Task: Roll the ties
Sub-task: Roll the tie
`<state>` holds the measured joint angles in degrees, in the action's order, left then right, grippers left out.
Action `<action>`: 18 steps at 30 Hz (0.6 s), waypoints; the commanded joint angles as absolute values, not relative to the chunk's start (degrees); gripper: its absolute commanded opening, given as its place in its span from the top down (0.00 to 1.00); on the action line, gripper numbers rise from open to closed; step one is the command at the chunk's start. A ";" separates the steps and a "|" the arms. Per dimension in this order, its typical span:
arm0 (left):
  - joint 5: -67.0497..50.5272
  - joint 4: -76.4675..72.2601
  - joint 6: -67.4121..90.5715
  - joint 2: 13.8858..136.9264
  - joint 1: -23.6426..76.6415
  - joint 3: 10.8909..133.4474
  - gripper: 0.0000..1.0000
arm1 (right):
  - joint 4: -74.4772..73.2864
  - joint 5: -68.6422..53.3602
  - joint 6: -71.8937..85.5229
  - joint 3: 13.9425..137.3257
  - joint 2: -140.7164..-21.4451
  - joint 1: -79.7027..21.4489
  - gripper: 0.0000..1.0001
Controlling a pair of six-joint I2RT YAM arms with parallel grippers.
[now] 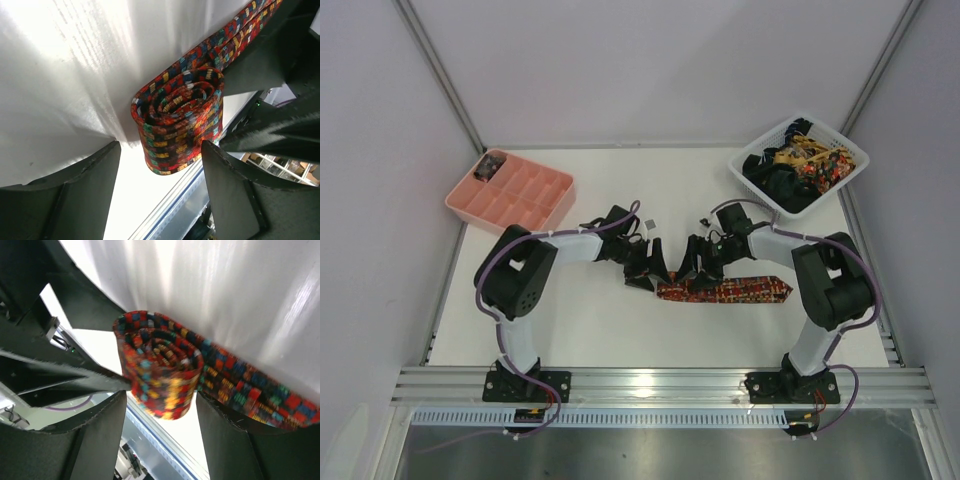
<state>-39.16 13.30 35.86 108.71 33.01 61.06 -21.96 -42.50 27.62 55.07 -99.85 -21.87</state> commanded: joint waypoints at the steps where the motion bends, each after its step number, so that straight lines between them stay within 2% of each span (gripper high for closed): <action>1: -37.27 14.77 33.75 106.43 32.17 59.85 0.28 | -17.41 -44.47 29.53 54.06 -101.25 -21.62 0.36; 4: -37.35 14.59 33.66 106.96 32.17 59.94 0.29 | -15.91 -44.65 30.41 53.44 -102.30 -21.71 0.37; 11: -37.18 15.29 32.87 109.25 32.17 60.12 0.48 | -12.57 -45.61 32.69 52.64 -103.18 -21.71 0.37; 18: -37.62 15.38 32.70 109.60 32.08 60.47 0.48 | -10.73 -46.58 34.63 52.65 -104.32 -22.85 0.41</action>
